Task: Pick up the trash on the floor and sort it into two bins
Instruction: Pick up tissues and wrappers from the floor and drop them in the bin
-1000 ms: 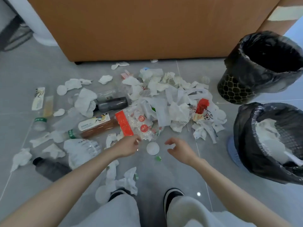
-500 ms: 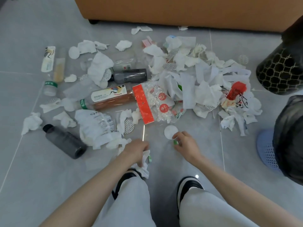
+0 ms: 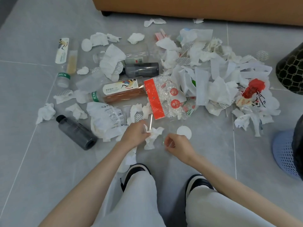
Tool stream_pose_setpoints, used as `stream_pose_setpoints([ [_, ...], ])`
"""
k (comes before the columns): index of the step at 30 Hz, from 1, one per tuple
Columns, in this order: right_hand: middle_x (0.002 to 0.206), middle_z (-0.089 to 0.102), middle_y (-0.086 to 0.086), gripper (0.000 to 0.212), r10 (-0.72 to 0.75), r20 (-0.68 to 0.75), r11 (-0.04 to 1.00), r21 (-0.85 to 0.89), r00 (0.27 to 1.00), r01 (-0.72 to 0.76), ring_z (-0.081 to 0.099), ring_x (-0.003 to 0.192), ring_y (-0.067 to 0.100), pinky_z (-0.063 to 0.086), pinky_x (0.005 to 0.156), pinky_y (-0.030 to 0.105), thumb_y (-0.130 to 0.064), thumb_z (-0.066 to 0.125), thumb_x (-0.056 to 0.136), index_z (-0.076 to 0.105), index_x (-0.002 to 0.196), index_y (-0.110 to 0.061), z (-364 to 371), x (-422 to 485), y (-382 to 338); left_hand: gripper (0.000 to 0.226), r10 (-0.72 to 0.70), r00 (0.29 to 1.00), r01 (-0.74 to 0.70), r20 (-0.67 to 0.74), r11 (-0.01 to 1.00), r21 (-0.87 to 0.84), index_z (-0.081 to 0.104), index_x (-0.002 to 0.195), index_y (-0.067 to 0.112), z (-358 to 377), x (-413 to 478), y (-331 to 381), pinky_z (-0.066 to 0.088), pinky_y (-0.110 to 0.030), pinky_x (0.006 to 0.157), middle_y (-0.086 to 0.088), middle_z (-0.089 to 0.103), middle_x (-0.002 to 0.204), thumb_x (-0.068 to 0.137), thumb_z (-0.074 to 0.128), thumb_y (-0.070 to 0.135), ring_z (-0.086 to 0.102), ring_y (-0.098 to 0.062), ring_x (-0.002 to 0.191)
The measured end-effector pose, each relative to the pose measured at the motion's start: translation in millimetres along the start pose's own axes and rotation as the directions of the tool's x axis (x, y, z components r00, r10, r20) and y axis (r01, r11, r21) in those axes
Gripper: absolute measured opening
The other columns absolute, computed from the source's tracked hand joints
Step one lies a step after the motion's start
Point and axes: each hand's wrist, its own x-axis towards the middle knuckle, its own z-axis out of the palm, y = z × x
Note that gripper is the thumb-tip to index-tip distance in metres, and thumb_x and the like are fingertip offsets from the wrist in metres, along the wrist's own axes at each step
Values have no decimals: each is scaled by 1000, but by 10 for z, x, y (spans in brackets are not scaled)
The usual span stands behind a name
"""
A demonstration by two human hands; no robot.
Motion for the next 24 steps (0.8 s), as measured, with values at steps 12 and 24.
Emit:
stream_pose_setpoints([
  [12,115,52,8,40,-13,-13,960,-280,1000,9,57,98,28,48,80,38,7,48,84,55,119,-9,260,239,-72,30,-83,996,84,32,996,-38,65,114,20,-178,-233,-482,40,-24,78,-1,66,114,88,53,10,59,-19,99],
  [24,102,54,3,25,17,-128,993,-115,992,-32,57,80,22,50,72,34,4,62,77,64,100,-6,134,261,46,44,-73,997,74,-14,990,119,50,124,20,220,-281,-592,48,-39,80,-12,43,113,82,59,10,49,-30,100],
])
